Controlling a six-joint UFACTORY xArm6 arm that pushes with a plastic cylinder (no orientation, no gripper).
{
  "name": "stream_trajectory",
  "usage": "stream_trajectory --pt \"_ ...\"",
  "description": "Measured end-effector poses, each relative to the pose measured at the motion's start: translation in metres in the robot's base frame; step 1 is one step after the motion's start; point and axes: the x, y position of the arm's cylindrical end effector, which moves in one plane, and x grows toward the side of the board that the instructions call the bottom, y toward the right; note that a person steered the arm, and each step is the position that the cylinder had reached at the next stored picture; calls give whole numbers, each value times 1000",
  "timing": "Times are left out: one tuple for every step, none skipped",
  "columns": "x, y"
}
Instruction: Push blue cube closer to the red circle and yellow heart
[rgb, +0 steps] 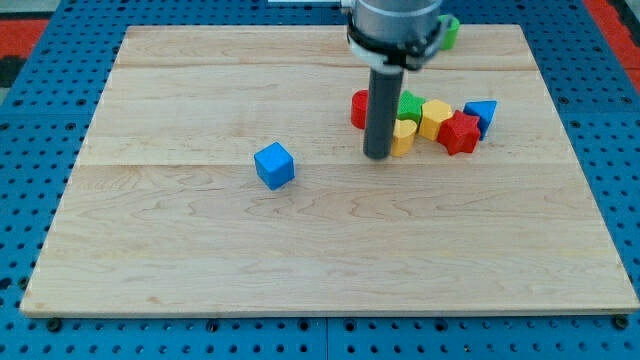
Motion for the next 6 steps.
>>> stream_trajectory --pt "39 -89" --pt "22 -208" --pt "3 -135" --pt "-4 -102" --pt "-13 -69" --pt "-32 -36"
